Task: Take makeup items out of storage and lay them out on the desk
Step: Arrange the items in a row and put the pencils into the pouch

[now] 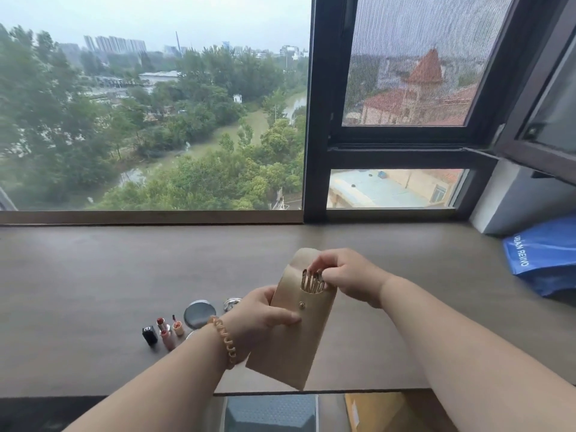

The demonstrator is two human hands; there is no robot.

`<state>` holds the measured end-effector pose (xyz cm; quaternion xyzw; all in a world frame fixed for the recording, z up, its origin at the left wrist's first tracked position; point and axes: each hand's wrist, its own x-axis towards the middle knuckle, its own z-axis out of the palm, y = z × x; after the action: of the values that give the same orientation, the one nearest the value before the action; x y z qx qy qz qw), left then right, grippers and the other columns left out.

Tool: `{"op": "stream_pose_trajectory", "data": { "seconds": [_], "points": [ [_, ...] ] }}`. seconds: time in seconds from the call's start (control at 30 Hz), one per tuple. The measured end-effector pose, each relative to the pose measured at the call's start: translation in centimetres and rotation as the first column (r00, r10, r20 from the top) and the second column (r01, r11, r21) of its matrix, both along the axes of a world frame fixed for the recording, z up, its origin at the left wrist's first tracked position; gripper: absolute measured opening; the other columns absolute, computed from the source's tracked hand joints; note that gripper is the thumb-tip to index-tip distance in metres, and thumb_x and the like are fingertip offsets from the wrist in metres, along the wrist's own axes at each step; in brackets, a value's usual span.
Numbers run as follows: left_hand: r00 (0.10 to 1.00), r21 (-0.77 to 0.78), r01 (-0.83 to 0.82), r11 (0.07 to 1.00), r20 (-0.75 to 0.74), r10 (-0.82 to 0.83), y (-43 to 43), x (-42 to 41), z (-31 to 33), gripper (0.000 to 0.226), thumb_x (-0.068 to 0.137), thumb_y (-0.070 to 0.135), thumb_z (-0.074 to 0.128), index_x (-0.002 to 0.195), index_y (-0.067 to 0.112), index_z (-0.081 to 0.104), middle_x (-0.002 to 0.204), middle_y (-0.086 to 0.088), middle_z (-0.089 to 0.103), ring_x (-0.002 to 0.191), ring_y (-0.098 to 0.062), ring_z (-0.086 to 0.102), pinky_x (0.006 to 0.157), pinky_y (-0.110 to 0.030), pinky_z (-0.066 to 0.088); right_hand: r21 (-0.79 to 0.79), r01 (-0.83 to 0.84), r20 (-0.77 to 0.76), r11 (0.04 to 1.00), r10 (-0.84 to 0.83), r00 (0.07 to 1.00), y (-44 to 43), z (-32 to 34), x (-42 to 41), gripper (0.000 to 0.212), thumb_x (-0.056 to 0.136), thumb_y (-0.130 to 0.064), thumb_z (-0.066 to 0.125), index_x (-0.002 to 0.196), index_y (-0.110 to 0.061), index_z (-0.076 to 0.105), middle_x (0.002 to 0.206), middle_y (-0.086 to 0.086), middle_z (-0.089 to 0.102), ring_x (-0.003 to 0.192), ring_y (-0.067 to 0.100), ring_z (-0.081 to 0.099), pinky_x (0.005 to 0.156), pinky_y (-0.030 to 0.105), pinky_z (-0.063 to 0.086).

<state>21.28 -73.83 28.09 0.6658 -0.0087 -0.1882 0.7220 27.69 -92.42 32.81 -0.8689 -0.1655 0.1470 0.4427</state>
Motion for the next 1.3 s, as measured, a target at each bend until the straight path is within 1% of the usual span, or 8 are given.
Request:
{"op": "stream_pose_trajectory", "data": {
  "seconds": [0.1, 0.27, 0.37, 0.57, 0.77, 0.9, 1.1, 1.3],
  "points": [
    [0.999, 0.064, -0.004, 0.998, 0.035, 0.001, 0.0, 0.5, -0.3, 0.036, 0.062, 0.005, 0.071, 0.098, 0.007, 0.068, 0.088, -0.007, 0.072, 0.078, -0.021, 0.068, 0.073, -0.034, 0.055, 0.043, -0.050, -0.073, 0.998, 0.053, 0.996, -0.2, 0.2, -0.1, 0.027, 0.060, -0.016, 0.047, 0.081, -0.019, 0.065, 0.079, 0.002, 0.063, 0.070, 0.012, 0.057, 0.065, 0.022, 0.047],
    [0.997, 0.138, -0.025, 0.990, 0.075, 0.015, 0.4, 0.9, -0.6, 0.035, 0.063, 0.006, 0.070, 0.098, 0.007, 0.067, 0.091, -0.010, 0.070, 0.080, -0.021, 0.067, 0.080, -0.038, 0.054, -0.083, -0.213, 0.006, 0.974, 0.214, 0.977, 0.6, 0.4, 0.0, 0.014, 0.074, -0.025, 0.072, 0.087, -0.024, 0.068, 0.080, 0.003, 0.063, 0.073, 0.013, 0.059, 0.071, 0.031, 0.054],
    [0.997, 0.117, -0.015, 0.993, 0.083, 0.005, 0.6, 0.8, -0.7, 0.034, 0.064, 0.004, 0.069, 0.098, 0.007, 0.066, 0.090, -0.009, 0.070, 0.079, -0.019, 0.067, 0.077, -0.036, 0.054, -0.115, -0.214, 0.062, 0.970, 0.222, 0.973, 1.3, 0.5, 0.3, 0.006, 0.077, -0.019, 0.072, 0.082, -0.021, 0.070, 0.076, 0.003, 0.066, 0.068, 0.012, 0.061, 0.071, 0.032, 0.055],
    [0.999, 0.018, 0.002, 1.000, 0.051, -0.002, 0.7, 0.5, -1.0, 0.042, 0.065, 0.003, 0.073, 0.107, 0.004, 0.063, 0.093, -0.011, 0.070, 0.085, -0.024, 0.066, 0.080, -0.038, 0.056, -0.032, -0.178, 0.104, 0.984, 0.180, 0.978, 2.2, 0.7, 0.9, 0.006, 0.079, -0.008, 0.071, 0.081, -0.014, 0.070, 0.068, -0.004, 0.066, 0.058, 0.001, 0.059, 0.058, 0.016, 0.049],
    [0.997, 0.050, -0.027, 0.998, 0.072, 0.023, 1.0, 0.6, -1.5, 0.036, 0.064, 0.005, 0.072, 0.099, 0.006, 0.065, 0.089, -0.009, 0.070, 0.080, -0.019, 0.068, 0.077, -0.035, 0.057, -0.164, -0.230, 0.061, 0.959, 0.243, 0.968, 2.8, 0.5, 1.4, 0.007, 0.079, -0.021, 0.072, 0.085, -0.020, 0.068, 0.078, 0.001, 0.065, 0.068, 0.010, 0.060, 0.065, 0.023, 0.052],
    [0.997, 0.058, 0.004, 0.998, 0.071, -0.008, 1.2, 0.7, -1.5, 0.031, 0.064, 0.002, 0.069, 0.092, 0.013, 0.067, 0.082, -0.002, 0.073, 0.075, -0.015, 0.069, 0.070, -0.029, 0.057, -0.185, -0.294, -0.018, 0.938, 0.296, 0.955, 3.1, 0.5, 1.4, 0.007, 0.078, -0.018, 0.073, 0.081, -0.019, 0.067, 0.074, -0.001, 0.066, 0.067, 0.010, 0.062, 0.067, 0.026, 0.053],
    [1.000, 0.022, -0.007, 1.000, 0.030, 0.006, 1.7, 0.9, -2.1, 0.036, 0.061, 0.002, 0.070, 0.096, 0.011, 0.065, 0.080, -0.001, 0.073, 0.074, -0.016, 0.069, 0.067, -0.028, 0.055, -0.050, -0.263, -0.082, 0.964, 0.258, 0.963, 3.0, 0.1, 1.7, 0.019, 0.071, -0.007, 0.078, 0.085, -0.015, 0.068, 0.074, 0.001, 0.069, 0.067, 0.009, 0.064, 0.067, 0.022, 0.054],
    [1.000, -0.005, 0.002, 1.000, 0.013, -0.001, 1.9, 1.2, -2.7, 0.041, 0.063, 0.001, 0.071, 0.102, 0.008, 0.064, 0.092, -0.010, 0.072, 0.083, -0.023, 0.068, 0.077, -0.036, 0.057, -0.020, -0.199, 0.011, 0.980, 0.199, 0.980, 3.5, -1.4, 2.0, 0.009, 0.074, -0.009, 0.076, 0.080, -0.011, 0.071, 0.079, 0.012, 0.070, 0.069, 0.013, 0.064, 0.070, 0.031, 0.057]
  ]
}}
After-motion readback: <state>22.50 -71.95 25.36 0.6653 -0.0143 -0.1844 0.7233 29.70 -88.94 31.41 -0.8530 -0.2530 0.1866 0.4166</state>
